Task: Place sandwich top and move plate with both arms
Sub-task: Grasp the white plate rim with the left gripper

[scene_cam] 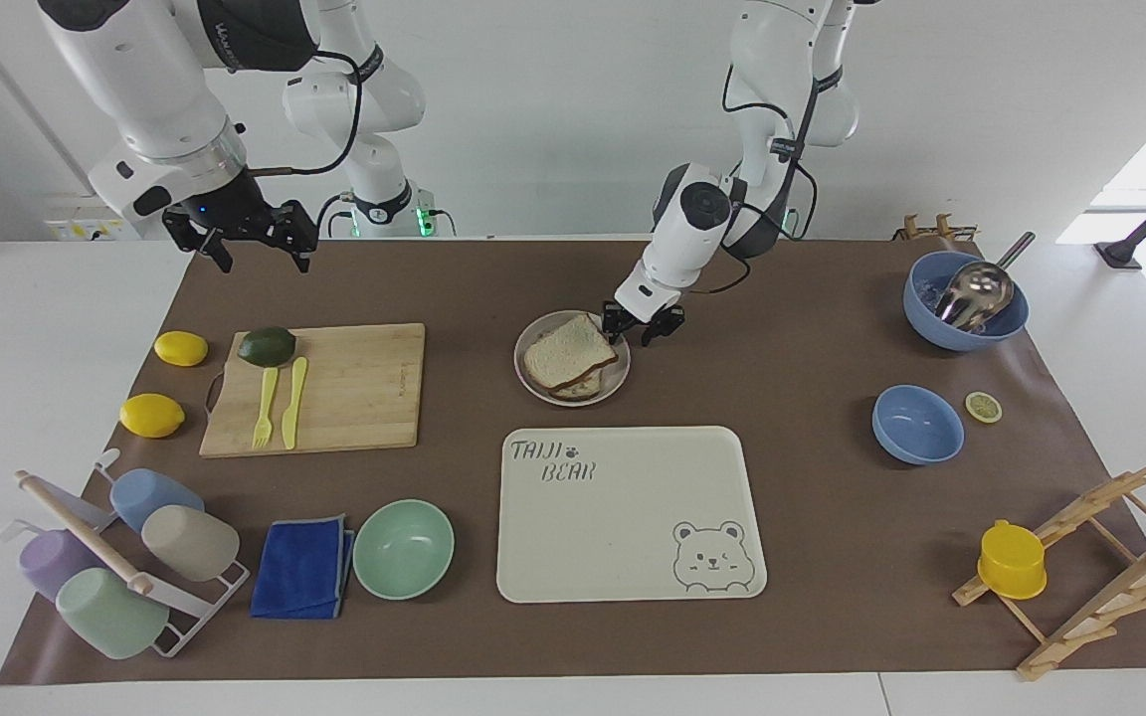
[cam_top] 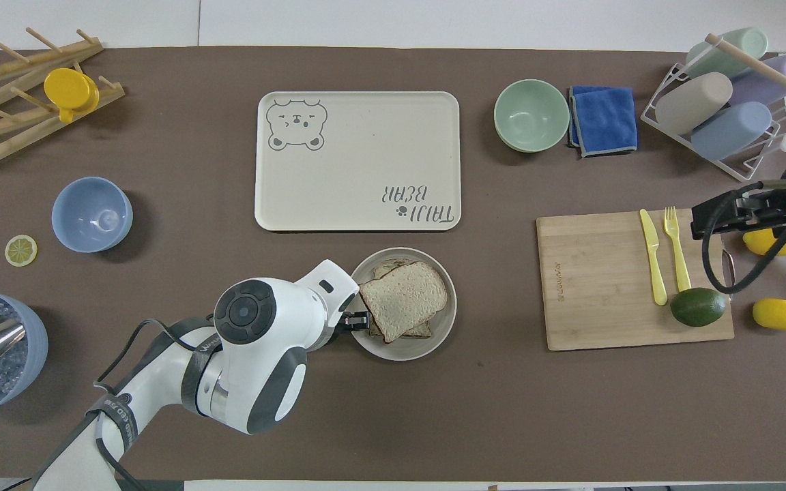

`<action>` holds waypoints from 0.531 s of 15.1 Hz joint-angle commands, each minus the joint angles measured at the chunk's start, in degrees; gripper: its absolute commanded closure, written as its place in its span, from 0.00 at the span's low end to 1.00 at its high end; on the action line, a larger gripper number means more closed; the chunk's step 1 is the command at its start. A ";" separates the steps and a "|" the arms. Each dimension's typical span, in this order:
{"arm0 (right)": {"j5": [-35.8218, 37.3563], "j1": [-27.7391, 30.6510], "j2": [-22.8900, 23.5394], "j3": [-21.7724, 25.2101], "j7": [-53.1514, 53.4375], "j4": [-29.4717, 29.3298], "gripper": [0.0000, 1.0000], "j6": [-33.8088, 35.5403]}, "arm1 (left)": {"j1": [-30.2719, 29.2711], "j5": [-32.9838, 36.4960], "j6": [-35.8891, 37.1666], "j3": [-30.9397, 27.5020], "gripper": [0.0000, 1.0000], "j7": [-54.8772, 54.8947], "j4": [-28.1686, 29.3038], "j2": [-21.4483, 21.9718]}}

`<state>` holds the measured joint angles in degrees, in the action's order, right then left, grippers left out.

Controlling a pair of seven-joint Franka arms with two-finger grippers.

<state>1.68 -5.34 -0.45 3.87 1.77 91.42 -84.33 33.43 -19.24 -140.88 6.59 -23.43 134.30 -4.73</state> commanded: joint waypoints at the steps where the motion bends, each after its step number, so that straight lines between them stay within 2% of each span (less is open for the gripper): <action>1: 0.35 1.21 -1.31 -0.26 -1.85 1.12 0.00 0.74 | 1.20 -1.33 -1.59 -0.79 0.54 -0.21 0.53 -0.01; 3: 0.08 1.47 -1.31 0.26 -1.85 1.04 0.00 1.10 | 1.20 -2.12 -1.67 -0.79 0.61 -0.13 0.53 -0.10; 8: -0.01 2.87 -1.57 0.09 -2.29 1.21 0.00 2.41 | 1.20 -2.21 -1.67 -0.79 0.93 -0.12 0.35 -0.10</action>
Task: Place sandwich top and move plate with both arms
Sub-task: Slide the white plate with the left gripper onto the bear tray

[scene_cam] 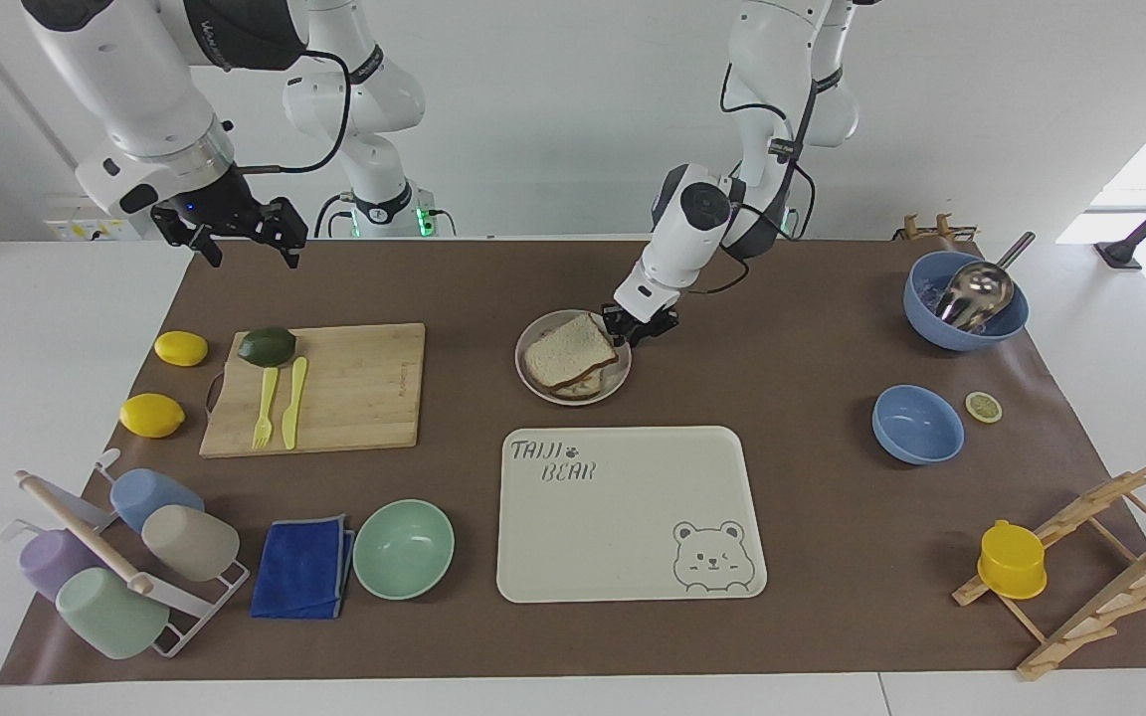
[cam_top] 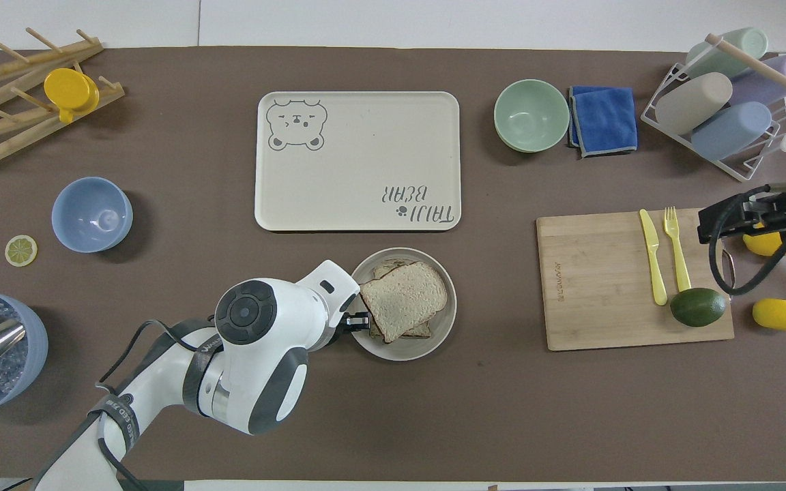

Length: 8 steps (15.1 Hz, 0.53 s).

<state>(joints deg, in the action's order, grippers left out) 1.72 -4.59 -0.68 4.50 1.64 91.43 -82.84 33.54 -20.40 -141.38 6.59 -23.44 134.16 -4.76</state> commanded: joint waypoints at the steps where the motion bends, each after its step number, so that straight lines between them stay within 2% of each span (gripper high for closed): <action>1: -0.05 2.65 -1.34 -0.72 -2.69 1.20 0.00 1.10 | 1.09 -1.05 -1.09 -0.79 1.00 -0.11 0.49 -0.07; 6: -0.57 4.24 -1.25 -0.98 -5.59 1.03 0.00 0.92 | -0.13 -1.31 0.14 -0.87 1.00 0.24 -0.73 0.10; 8: -0.58 4.33 -1.25 -0.98 -5.51 0.85 0.00 0.92 | -3.03 -1.31 6.17 -0.87 1.00 0.41 -4.23 0.37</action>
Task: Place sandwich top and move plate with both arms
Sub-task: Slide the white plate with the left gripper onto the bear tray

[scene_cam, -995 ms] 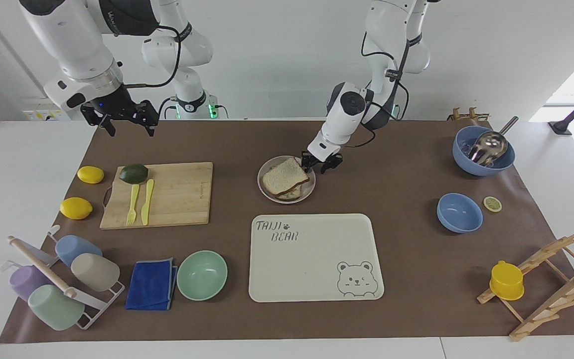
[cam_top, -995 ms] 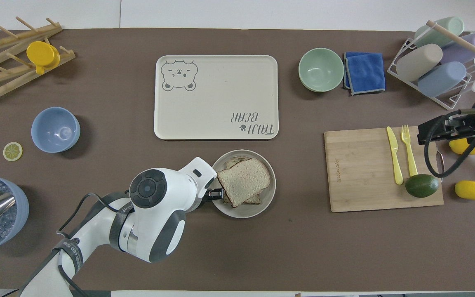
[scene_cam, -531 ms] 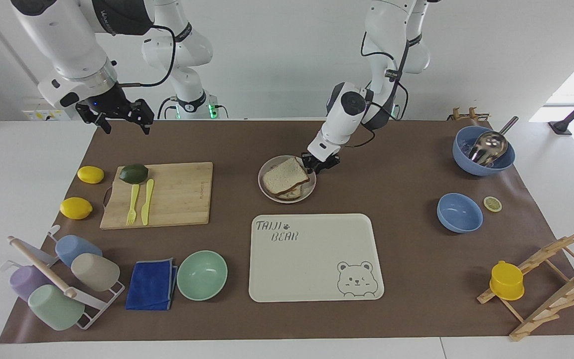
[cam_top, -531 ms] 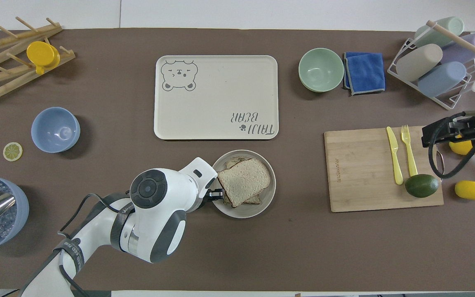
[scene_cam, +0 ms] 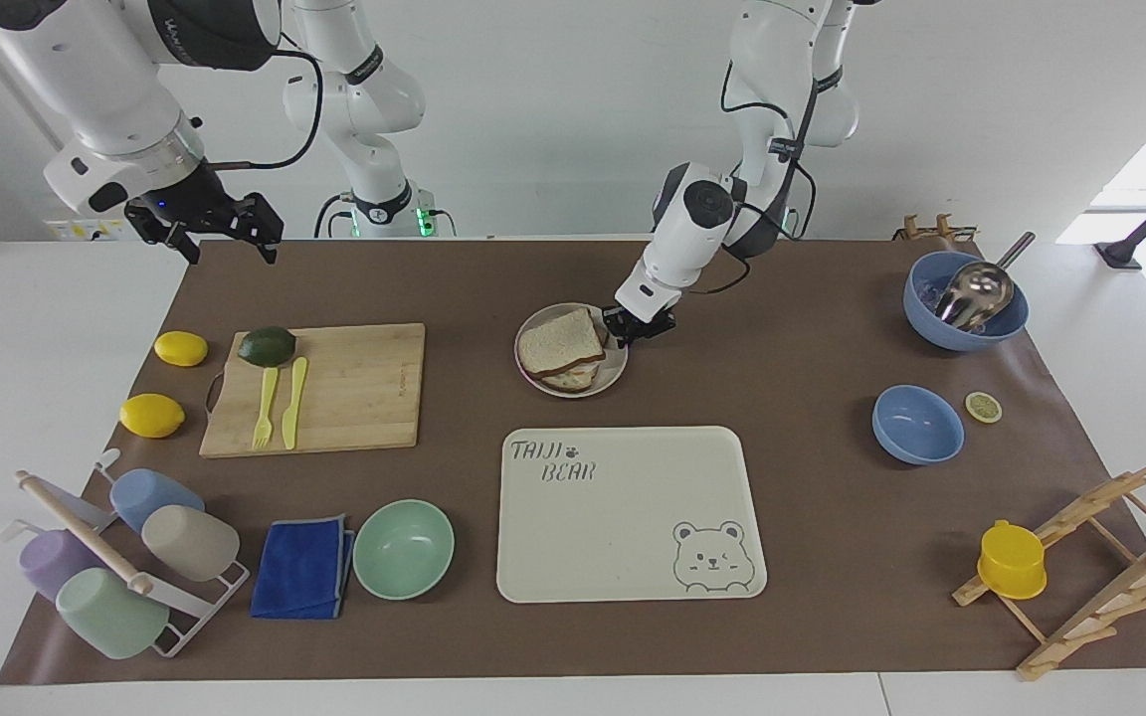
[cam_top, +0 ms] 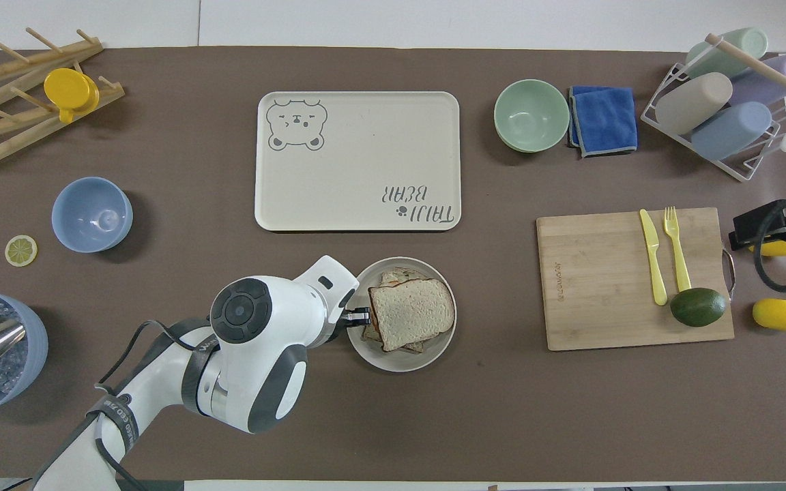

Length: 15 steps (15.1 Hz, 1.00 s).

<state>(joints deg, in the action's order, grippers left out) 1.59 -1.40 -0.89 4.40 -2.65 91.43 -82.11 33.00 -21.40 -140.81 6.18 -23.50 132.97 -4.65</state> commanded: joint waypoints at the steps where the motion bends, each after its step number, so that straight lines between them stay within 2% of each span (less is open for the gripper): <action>1: -0.53 1.05 -1.05 -0.89 -1.22 0.85 0.00 0.28 | -3.81 -0.31 9.90 -0.47 1.00 0.48 -6.28 0.25; 3: -0.62 0.96 -1.05 -0.71 -1.30 0.85 0.00 0.37 | -7.05 -0.31 16.07 -0.47 1.00 0.56 -12.09 -0.36; 6: -0.71 0.43 -0.78 -0.19 -1.22 0.24 0.00 0.02 | -11.01 -0.31 20.31 -0.47 1.00 0.83 -22.45 -5.01; 8: -0.79 0.34 -0.78 -0.18 -0.17 0.15 0.00 0.10 | -13.92 -0.22 22.41 -0.47 1.00 1.53 -29.83 -10.18; 13: -0.71 0.08 -0.87 -0.27 3.35 0.59 0.00 0.01 | -16.47 -0.13 23.13 -0.47 1.00 1.62 -46.54 -24.68; 15: -0.62 0.08 -0.96 -0.53 3.44 0.77 0.00 -0.16 | -16.56 0.05 22.25 -0.55 1.00 1.62 -49.81 -28.82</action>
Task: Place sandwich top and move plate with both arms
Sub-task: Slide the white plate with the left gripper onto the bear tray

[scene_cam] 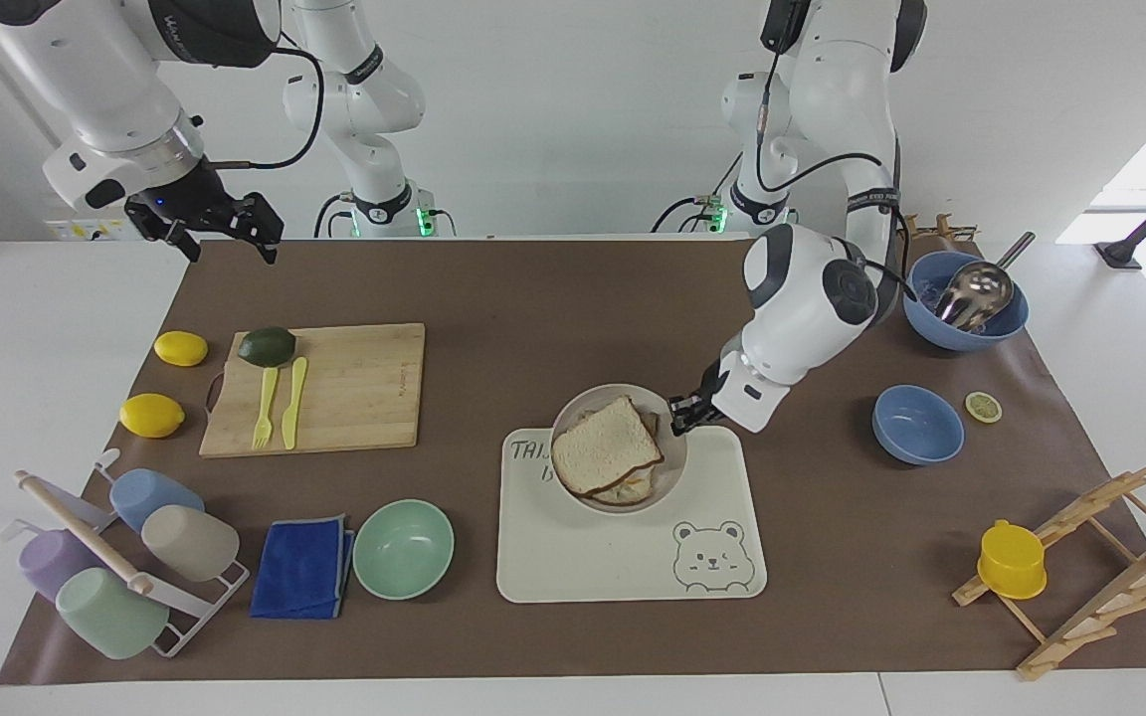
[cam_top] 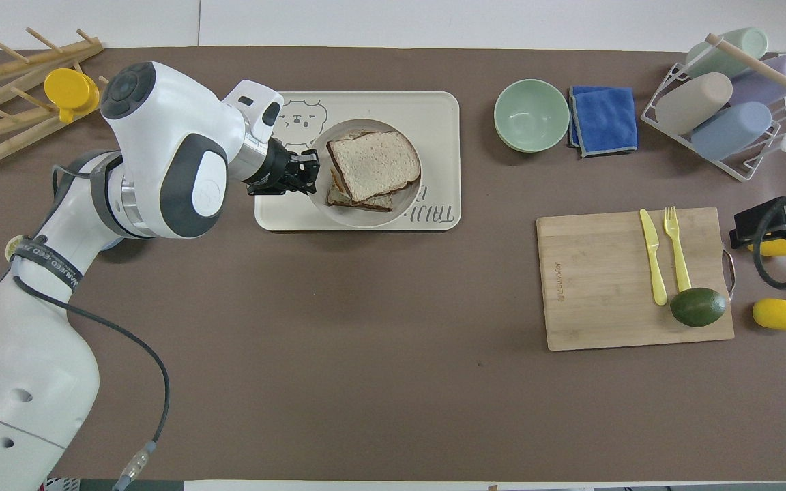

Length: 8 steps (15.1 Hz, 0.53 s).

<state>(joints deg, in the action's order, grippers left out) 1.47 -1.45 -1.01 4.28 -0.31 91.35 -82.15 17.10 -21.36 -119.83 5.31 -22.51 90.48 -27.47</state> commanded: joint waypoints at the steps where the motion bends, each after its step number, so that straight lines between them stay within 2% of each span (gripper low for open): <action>1: -0.59 0.13 -0.93 -0.76 1.10 0.76 0.00 -0.11 | -0.66 0.09 -1.35 0.31 1.00 1.23 -7.25 -6.72; 8: -0.59 0.13 -1.01 -0.68 1.01 0.85 0.00 0.06 | -0.66 0.44 -8.31 0.14 1.00 4.39 -1.11 -5.41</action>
<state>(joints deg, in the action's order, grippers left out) 1.46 -1.78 -1.01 4.04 -0.17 91.35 -82.15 16.68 -21.19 -125.56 5.26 -19.98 86.29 -34.67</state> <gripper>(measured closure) 0.000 0.952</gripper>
